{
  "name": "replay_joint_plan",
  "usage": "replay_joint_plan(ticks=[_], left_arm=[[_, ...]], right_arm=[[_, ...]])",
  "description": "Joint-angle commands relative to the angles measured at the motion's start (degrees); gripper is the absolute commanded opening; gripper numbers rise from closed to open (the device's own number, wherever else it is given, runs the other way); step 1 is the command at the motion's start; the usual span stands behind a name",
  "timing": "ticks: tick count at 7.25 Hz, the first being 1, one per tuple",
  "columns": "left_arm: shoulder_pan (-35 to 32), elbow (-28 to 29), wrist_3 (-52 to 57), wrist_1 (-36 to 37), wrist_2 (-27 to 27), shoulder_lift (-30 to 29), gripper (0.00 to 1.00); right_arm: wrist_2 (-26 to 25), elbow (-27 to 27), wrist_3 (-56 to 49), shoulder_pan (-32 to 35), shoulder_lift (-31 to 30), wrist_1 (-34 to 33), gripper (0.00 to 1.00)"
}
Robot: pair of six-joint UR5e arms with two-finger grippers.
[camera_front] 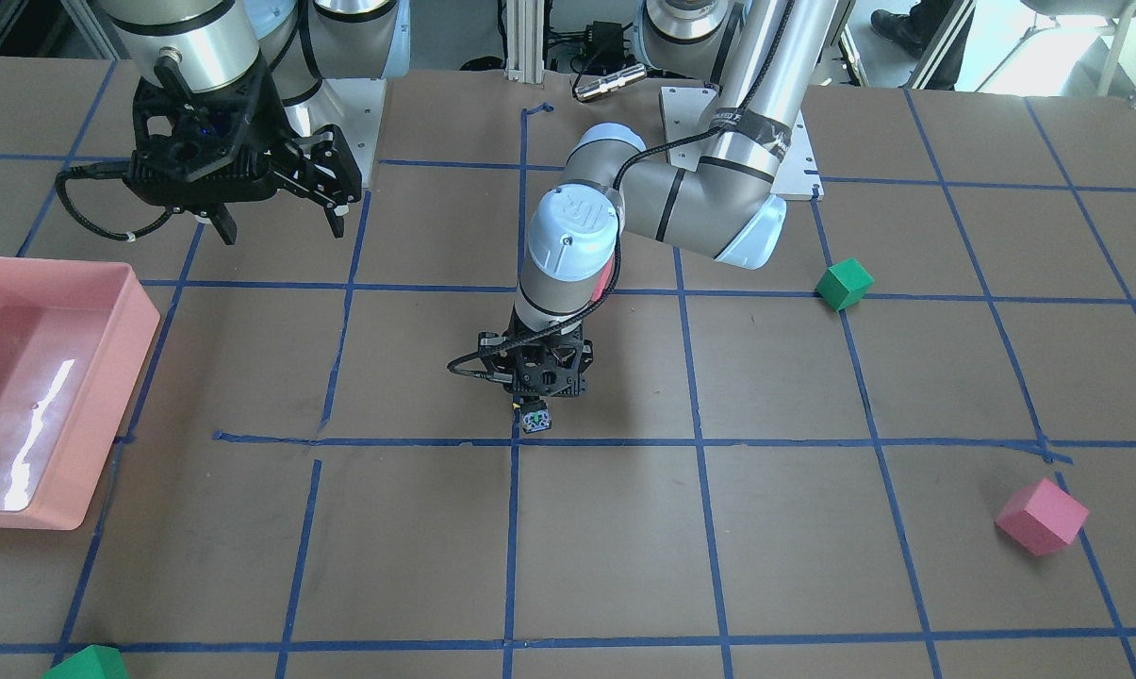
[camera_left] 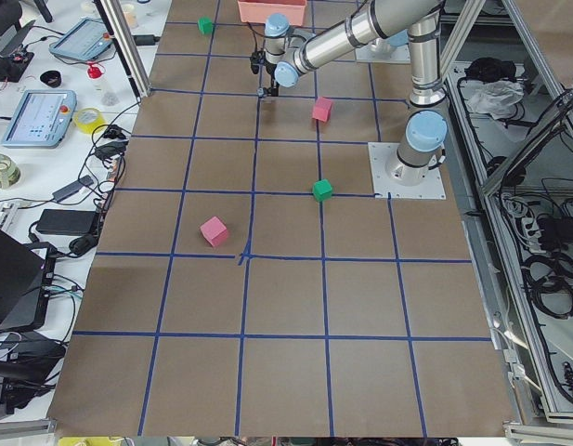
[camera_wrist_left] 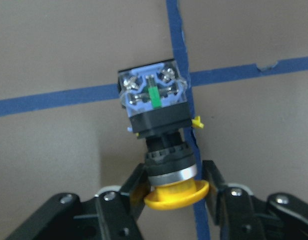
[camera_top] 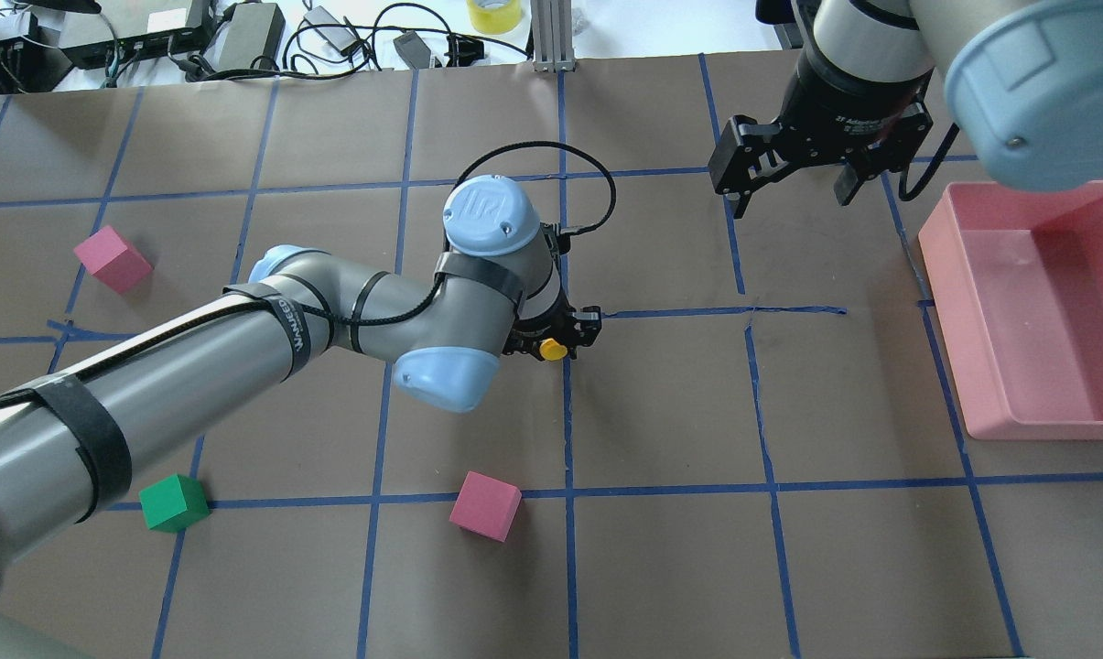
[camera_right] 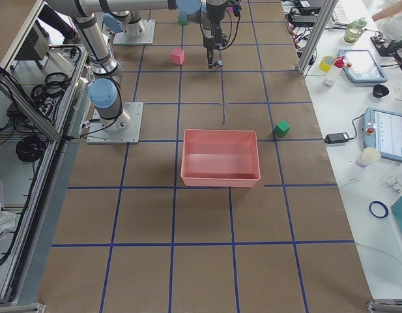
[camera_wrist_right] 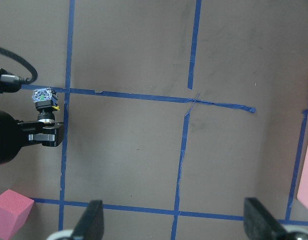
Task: Align button upright
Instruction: 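Rotate the button with the left gripper to stand yellow cap up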
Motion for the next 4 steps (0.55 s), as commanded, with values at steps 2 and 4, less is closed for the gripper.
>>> replay_joint_plan(ticks=[2,4], left_arm=[[5.64,2.4,-14.79,-12.44,-15.44,0.65,0.0],[7.74,2.14,-24.46,-15.34,-23.44,0.3,0.0]], right_arm=[[-0.16,0.0,0.08,0.0,0.0,0.08,1.0],[-0.16,0.0,0.08,0.0,0.0,0.17,1.0]])
